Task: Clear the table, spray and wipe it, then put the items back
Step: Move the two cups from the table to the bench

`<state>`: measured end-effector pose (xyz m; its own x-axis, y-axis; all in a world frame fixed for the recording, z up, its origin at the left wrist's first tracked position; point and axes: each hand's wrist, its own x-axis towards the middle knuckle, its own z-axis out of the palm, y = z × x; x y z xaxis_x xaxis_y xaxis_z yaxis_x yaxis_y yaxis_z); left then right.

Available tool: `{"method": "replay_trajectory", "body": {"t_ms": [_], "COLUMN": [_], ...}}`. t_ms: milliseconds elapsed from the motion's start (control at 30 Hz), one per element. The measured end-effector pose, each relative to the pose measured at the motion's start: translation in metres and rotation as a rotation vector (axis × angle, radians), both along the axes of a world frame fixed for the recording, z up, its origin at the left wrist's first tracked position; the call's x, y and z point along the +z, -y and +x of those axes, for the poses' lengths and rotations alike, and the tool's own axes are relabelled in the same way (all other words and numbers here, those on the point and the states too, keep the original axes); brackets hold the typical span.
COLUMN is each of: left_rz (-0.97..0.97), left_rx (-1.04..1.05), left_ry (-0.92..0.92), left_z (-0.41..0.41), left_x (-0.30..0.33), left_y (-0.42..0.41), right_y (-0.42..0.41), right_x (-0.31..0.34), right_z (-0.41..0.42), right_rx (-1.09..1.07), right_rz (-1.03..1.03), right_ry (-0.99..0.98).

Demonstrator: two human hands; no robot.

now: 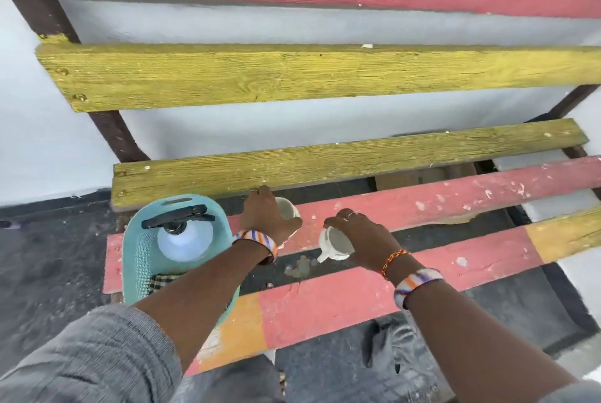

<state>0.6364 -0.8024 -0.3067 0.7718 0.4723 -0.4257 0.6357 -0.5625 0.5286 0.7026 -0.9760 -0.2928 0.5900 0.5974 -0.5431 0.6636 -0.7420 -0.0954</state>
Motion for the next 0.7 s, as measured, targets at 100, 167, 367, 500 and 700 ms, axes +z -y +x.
{"method": "replay_trajectory", "body": {"t_ms": [100,167,367,500,700], "left_rz": [0.001,-0.012,-0.040,-0.018,0.033], "left_rx": [-0.005,-0.017,-0.051,-0.034,-0.002], "left_ry": [-0.091,-0.138,-0.208,-0.219,-0.249], "left_z": [0.021,0.032,0.045,0.050,0.053], "left_x": [-0.023,-0.040,-0.070,-0.077,-0.088], "left_y": [0.001,0.006,0.025,0.030,0.037], "right_y": [-0.005,-0.008,-0.005,-0.004,0.002], "right_x": [-0.020,-0.034,-0.061,-0.071,-0.077], "right_z": [0.026,0.040,0.061,0.068,0.064], "right_rx": [0.024,0.048,0.091,0.106,0.067], "right_rz": [-0.041,-0.097,-0.114,-0.068,-0.066], "right_ry": [-0.011,-0.029,-0.018,0.008,-0.024]}}
